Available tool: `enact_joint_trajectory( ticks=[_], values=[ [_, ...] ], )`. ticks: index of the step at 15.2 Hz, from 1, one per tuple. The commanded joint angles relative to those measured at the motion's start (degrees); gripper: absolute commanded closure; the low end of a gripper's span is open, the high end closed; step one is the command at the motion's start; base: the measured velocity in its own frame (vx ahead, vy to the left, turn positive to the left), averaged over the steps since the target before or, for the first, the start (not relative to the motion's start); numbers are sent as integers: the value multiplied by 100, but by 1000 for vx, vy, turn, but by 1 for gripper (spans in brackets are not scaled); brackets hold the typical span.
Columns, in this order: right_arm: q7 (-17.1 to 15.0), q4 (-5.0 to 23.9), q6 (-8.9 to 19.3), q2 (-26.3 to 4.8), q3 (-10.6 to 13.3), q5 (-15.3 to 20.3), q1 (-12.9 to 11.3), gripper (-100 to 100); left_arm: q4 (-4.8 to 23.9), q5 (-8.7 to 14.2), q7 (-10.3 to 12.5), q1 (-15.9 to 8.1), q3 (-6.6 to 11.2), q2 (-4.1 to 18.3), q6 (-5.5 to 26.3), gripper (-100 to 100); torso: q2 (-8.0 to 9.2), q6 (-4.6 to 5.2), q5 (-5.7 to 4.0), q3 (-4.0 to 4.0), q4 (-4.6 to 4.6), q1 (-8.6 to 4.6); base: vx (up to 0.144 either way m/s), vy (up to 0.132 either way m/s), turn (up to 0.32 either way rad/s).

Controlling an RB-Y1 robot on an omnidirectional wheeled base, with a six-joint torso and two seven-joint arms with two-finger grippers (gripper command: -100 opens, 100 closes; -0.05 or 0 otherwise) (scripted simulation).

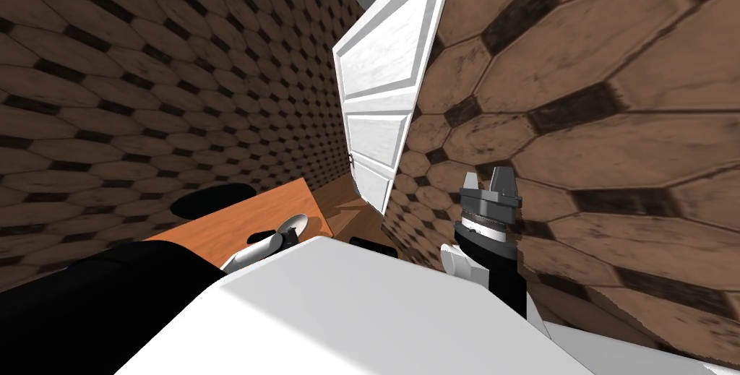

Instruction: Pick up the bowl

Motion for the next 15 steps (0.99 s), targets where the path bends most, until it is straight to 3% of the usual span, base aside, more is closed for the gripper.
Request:
enact_joint_trajectory(
  ticks=[1,2,3,4,8,14,15],
  values=[
    [0,0,0,0,0,0,0,0,219,-82,24,-147,-22,-25,-117,-100,0,0,0,0,0,0,-48,23,-54],
    [0,0,0,0,0,0,0,0,286,-105,30,-193,-28,-30,-148,-100,3,0,0,2,1,0,-52,20,-44],
    [0,0,0,0,0,0,0,0,161,-78,29,-119,-17,-25,-80,-100,6,0,0,3,1,-1,-29,12,-18],
    [0,0,0,0,0,0,0,0,180,-87,35,-132,-19,-27,-94,100,3,-2,-1,2,1,-4,-10,5,-2],
    [0,0,0,0,0,0,1,0,179,-78,46,-134,-17,-34,-93,100,-13,2,-6,-9,-6,-11,-1,0,0],
    [0,0,0,0,0,0,1,0,-382,127,-27,275,34,15,158,100,-29,4,-19,-16,-6,-33,39,-20,52],
    [0,0,0,0,0,0,1,0,-269,67,-1,191,20,-6,104,100,-28,4,-20,-15,-5,-33,22,-9,24]
  ],
)
